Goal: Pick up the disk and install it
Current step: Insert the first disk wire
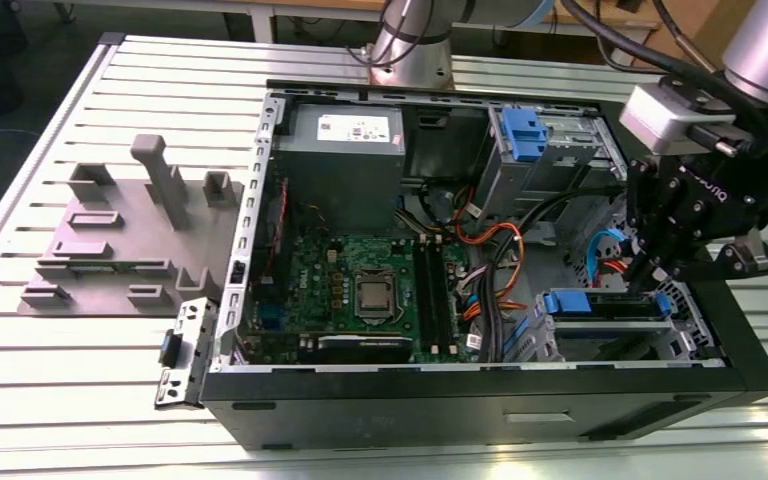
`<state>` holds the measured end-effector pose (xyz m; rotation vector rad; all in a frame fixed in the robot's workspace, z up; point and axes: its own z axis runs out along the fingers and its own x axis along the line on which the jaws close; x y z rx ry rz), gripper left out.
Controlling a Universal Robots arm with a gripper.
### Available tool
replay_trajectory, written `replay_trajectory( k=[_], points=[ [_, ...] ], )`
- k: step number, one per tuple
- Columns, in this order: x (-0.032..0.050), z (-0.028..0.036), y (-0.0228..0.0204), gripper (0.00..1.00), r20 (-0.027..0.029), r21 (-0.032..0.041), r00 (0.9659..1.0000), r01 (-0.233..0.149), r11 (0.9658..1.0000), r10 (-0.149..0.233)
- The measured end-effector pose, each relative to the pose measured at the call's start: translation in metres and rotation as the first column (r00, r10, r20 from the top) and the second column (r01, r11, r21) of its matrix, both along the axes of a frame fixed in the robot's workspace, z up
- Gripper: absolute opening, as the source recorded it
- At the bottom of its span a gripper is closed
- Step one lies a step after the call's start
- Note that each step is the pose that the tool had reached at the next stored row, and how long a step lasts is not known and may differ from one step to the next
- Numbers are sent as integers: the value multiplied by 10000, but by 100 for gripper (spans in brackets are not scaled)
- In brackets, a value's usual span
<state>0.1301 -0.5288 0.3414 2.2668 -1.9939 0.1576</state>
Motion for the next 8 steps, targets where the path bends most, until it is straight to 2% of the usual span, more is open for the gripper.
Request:
replay_trajectory(
  k=[3, 6, 8],
  points=[
    [0, -21, 0, 17, 2, 20, 9998, 175, 9998, -175],
    [0, -34, 0, 17, 1, 141, 9998, 199, 9997, -199],
    [0, -45, -5, 17, 1, 194, 9997, 243, 9995, -243]
  ],
)
